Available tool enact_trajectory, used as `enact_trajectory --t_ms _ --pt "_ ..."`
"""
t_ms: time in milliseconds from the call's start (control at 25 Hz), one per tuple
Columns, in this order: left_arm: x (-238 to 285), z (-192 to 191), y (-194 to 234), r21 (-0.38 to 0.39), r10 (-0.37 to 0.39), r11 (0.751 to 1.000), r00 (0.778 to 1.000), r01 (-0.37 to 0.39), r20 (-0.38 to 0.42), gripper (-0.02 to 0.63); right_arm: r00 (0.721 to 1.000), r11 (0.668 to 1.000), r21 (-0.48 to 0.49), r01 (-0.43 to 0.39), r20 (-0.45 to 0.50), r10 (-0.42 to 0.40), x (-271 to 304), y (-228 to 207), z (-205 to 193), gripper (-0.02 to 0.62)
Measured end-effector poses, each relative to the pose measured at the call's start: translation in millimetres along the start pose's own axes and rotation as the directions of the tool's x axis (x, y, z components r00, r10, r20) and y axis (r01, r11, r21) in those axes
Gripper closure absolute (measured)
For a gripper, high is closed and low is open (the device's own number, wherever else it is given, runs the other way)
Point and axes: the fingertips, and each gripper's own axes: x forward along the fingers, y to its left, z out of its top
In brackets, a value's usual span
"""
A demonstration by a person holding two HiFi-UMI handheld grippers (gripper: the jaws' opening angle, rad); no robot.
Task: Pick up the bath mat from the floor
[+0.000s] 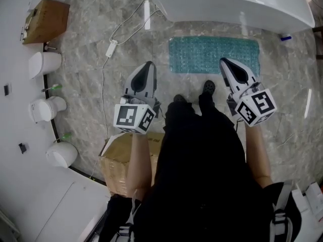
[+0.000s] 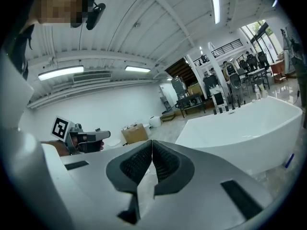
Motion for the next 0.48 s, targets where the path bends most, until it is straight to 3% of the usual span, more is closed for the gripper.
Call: enact_trajectory --t_ms 280,480 --pt "9 -12 35 -0.040 0.010 0.999 0.999 -0.012 -0.032 0.594 1.000 1.000 0.015 0.026 -0.015 -0.026 33 -1 1 0.581" --pt "28 -9 73 -0.043 -0.075 0.996 0.997 0.074 -0.016 0.594 0.994 0.994 0.019 0.111 -0.010 -0.110 66 -4 4 0.581"
